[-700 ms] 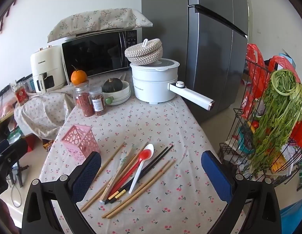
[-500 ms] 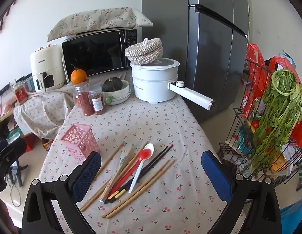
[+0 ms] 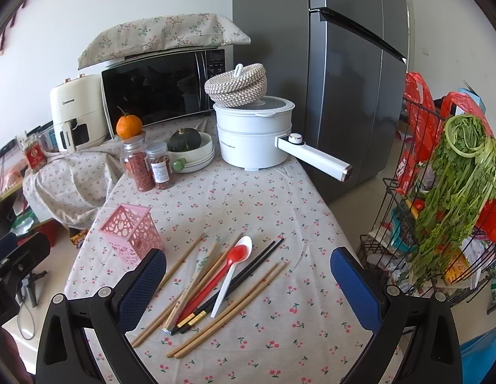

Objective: Organize utensils

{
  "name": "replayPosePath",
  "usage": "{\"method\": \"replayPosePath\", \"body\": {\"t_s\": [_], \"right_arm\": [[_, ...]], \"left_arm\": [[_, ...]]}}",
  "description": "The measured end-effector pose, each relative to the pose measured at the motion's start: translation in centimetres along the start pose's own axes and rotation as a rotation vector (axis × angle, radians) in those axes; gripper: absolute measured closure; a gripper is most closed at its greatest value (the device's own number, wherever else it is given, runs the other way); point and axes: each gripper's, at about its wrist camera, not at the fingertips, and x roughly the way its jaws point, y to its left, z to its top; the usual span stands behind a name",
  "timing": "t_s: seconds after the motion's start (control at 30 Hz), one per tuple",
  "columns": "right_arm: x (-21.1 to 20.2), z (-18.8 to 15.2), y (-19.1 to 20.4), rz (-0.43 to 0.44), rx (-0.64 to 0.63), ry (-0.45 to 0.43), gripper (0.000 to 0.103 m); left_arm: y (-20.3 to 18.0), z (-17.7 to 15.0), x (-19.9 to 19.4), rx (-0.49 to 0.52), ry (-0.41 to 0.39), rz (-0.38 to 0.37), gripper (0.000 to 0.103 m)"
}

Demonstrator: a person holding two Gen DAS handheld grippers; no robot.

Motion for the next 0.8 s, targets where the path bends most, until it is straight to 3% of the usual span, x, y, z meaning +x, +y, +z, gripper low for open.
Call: {"method": "replayPosePath", "body": {"t_s": [0.23, 0.53, 0.7, 0.8], "right_arm": [[0.0, 0.1, -0.1, -0.002, -0.001, 0.002, 0.0], [0.9, 0.4, -0.8, 0.014, 0.008, 0.055, 0.0], [2.4, 0.6, -2.0, 0.017, 0.027, 0.117, 0.0], [3.8, 0.6, -3.2, 0.022, 0.049, 0.17, 0.0]], "left_arm": [[-0.2, -0.1, 0.2, 0.019, -0.021, 0.007, 0.001], [-0.6, -0.1, 1.1, 0.062, 0.02, -0.023, 0.001], [-1.8, -0.1, 2.8, 0.152, 0.125, -0.075, 0.001], [-2.7, 0.0, 3.8, 0.165, 0.247, -0.107, 0.001]]}}
